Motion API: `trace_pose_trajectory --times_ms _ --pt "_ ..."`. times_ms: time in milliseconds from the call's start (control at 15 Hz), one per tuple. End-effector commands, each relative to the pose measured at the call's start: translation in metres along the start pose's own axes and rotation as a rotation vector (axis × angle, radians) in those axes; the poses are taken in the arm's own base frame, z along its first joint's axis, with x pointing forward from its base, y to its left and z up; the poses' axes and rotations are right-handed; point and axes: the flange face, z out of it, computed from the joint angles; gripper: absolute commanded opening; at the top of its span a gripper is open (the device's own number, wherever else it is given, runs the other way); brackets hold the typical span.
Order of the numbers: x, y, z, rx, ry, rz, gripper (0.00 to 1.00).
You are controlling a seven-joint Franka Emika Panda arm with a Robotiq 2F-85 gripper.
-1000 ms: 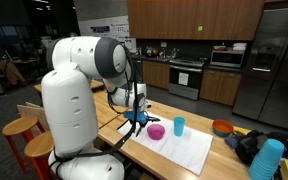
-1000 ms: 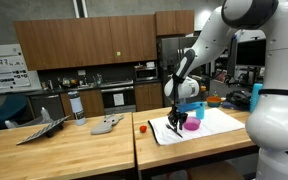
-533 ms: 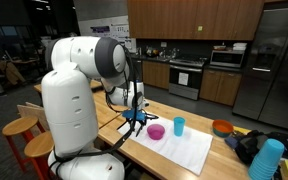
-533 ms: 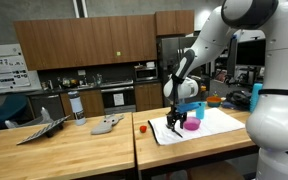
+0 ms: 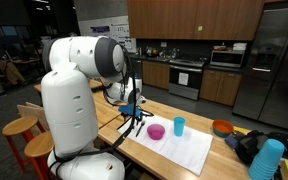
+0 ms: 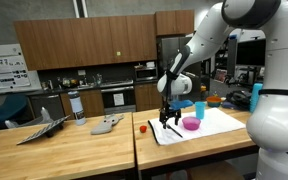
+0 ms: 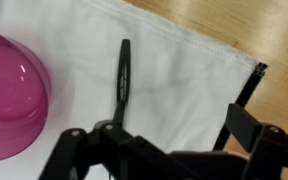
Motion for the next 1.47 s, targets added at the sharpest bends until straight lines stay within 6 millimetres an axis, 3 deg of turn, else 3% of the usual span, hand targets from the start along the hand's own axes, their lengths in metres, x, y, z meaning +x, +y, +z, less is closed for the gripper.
trace_pose_trajectory --times_ms 0,200,267,800,1067,1400 --pt "0.001 -0.009 -0.007 0.073 0.010 0.058 1.00" --pt "0.002 -0.018 -0.007 0.102 0.033 0.045 1.00" --pt "0.002 -0.009 -0.002 0.081 0.014 0.070 1.00" --pt "0.004 -0.006 0.006 0.111 0.010 0.123 1.00" --pt "0.023 -0.012 0.018 0.252 0.011 0.288 1.00" --pt "0.048 -0.009 0.018 0.320 0.054 0.432 1.00"
